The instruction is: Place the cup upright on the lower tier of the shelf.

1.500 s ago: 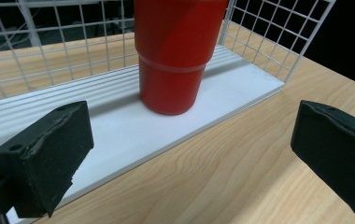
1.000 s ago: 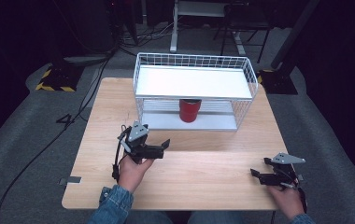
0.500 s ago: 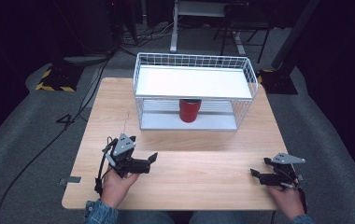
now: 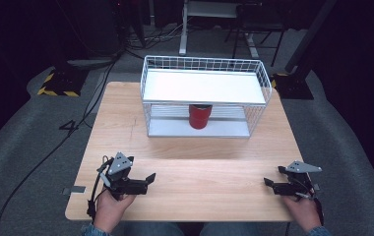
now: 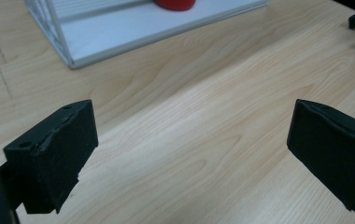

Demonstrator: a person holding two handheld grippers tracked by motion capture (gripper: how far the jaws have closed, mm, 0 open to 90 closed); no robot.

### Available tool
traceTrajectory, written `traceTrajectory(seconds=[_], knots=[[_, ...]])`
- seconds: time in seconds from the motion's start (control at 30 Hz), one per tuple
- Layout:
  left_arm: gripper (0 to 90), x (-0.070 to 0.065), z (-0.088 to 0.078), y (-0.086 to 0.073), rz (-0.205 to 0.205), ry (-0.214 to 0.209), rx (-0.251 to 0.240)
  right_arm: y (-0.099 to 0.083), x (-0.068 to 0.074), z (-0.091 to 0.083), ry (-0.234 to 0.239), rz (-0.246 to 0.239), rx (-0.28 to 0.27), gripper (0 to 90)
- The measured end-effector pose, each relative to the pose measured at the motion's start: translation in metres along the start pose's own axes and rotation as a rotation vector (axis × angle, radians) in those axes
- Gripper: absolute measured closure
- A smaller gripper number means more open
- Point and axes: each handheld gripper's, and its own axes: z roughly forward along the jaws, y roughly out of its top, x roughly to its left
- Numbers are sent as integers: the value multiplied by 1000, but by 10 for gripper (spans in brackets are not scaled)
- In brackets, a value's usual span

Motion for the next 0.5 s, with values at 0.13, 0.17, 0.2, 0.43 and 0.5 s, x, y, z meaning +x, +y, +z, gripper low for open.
traceTrajectory(seconds=[0.13, 0.17, 0.2, 0.43, 0.5], knots=[[31, 5, -1, -9, -12, 10, 36, 0, 0, 0, 0, 0, 0, 180], [32, 7, 0, -12, -14, 12, 48, 0, 0, 0, 0, 0, 0, 180], [33, 8, 0, -14, -16, 14, 61, 0, 0, 0, 0, 0, 0, 180], [51, 17, 8, -27, -35, 24, 127, 0, 0, 0, 0, 0, 0, 180], [58, 20, 11, -31, -41, 20, 153, 0, 0, 0, 0, 0, 0, 180]])
